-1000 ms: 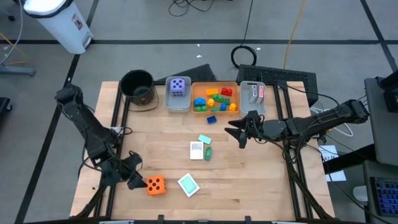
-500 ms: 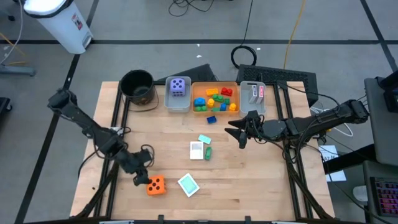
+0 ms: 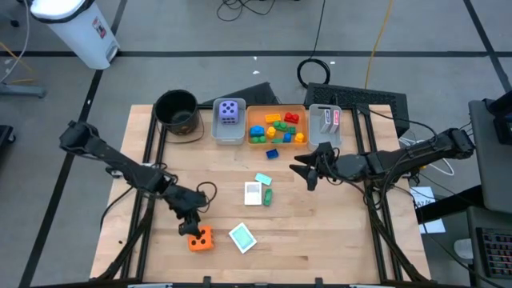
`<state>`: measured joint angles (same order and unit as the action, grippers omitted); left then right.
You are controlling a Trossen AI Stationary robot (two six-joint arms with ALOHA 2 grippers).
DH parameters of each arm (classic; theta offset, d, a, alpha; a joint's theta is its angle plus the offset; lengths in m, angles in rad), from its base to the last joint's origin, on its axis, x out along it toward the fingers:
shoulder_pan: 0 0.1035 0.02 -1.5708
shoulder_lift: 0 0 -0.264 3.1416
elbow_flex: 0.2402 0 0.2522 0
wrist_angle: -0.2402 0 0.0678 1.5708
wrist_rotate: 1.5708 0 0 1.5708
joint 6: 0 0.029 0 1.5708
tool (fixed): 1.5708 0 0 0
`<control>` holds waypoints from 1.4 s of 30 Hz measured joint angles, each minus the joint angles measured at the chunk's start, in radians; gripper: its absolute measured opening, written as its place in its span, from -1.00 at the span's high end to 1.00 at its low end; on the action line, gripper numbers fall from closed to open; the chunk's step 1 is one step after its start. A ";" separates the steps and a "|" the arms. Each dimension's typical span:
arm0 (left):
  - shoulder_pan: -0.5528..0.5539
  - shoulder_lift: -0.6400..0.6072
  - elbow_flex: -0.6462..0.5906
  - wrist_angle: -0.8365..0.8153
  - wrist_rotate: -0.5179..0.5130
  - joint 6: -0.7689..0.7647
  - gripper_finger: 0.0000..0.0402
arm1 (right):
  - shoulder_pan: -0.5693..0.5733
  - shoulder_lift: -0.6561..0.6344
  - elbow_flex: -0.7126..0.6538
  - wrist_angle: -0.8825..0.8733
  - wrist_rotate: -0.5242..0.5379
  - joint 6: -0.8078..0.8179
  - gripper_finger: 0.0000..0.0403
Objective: Pick & Place Toys
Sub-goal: Put the orange dice into the left gray bin
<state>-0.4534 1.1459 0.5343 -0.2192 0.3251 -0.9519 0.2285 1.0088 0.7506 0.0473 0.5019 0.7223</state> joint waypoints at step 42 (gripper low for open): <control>0.040 0.110 0.002 0.013 0.123 0.139 0.12 | -0.026 0.000 -0.183 0.232 -0.008 0.155 -0.10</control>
<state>-0.4133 1.2556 0.5362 -0.2060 0.4484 -0.8131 0.2020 1.0088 0.5674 0.2791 0.4934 0.8776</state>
